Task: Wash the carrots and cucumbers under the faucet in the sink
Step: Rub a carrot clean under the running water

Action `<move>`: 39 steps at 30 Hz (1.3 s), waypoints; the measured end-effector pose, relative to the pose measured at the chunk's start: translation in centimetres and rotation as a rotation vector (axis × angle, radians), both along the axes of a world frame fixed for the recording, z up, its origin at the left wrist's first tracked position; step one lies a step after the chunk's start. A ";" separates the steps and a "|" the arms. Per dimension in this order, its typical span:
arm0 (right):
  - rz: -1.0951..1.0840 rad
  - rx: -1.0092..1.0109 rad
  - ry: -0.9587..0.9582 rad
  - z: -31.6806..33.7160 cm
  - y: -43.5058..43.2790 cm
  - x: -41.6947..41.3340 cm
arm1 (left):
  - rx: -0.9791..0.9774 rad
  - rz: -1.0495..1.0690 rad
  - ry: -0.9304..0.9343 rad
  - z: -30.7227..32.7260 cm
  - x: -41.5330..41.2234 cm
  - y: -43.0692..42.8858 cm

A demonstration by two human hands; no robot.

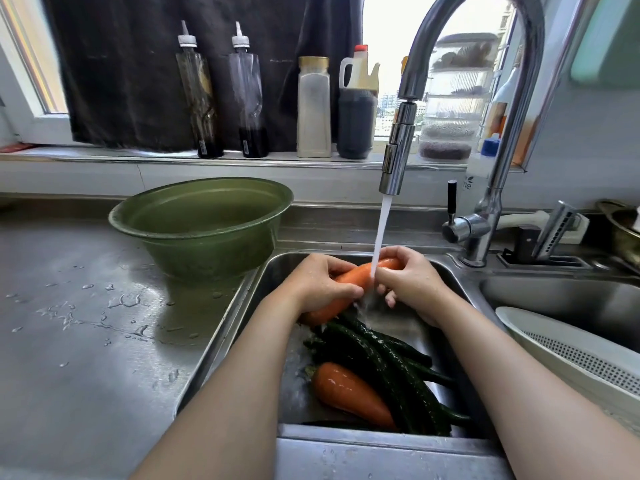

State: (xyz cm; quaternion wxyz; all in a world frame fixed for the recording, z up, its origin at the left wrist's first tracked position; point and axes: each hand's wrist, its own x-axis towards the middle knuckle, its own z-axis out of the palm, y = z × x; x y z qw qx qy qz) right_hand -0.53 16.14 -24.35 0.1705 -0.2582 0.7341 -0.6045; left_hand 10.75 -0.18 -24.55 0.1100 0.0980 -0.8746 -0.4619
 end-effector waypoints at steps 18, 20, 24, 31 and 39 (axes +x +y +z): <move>0.149 -0.369 -0.423 -0.3 0.4 -1.3 | 0.735 -0.152 -0.299 -0.8 -1.1 2.3; 0.143 -0.360 -0.416 -0.3 0.3 -1.3 | 0.735 -0.098 -0.303 -1.0 -1.4 2.7; 0.136 -0.422 -0.424 -0.2 0.2 -1.6 | 0.745 -0.112 -0.284 -1.1 -1.5 2.1; 0.078 -0.426 -0.383 -0.7 -0.4 -2.0 | 0.770 -0.100 -0.193 -1.4 -2.0 2.8; -0.011 -0.421 -0.377 -1.4 -0.8 -2.7 | 0.816 -0.209 -0.143 -0.5 -1.6 3.9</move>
